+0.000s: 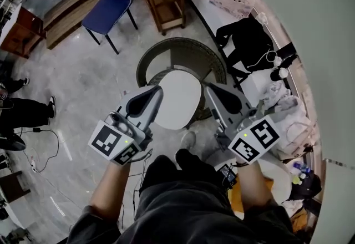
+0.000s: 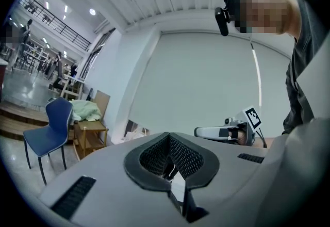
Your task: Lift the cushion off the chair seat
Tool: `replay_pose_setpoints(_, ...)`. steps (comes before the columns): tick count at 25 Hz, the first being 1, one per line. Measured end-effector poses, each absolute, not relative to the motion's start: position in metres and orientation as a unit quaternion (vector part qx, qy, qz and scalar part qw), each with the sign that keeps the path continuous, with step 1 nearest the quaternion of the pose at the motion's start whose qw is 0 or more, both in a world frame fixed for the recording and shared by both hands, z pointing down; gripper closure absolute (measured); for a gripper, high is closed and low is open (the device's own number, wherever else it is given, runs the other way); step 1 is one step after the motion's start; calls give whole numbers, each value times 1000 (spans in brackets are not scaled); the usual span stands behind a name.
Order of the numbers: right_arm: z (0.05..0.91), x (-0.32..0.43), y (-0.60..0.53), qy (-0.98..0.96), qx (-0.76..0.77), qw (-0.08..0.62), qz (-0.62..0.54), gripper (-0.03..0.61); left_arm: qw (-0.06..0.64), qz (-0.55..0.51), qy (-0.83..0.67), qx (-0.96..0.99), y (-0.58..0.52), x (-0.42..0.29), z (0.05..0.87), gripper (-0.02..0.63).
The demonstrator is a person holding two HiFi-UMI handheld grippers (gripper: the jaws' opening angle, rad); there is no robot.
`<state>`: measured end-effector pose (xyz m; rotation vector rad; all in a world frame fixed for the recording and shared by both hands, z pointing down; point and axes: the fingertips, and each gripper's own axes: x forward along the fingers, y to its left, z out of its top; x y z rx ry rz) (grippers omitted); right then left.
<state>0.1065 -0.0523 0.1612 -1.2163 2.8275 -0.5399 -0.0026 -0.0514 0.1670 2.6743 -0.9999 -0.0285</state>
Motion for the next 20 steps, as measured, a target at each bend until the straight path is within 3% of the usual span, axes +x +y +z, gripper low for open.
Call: replay_pose_setpoints(20, 384, 85, -157, 873, -397, -56, -278, 564, 266, 41, -388, 881, -132, -48, 404, 602)
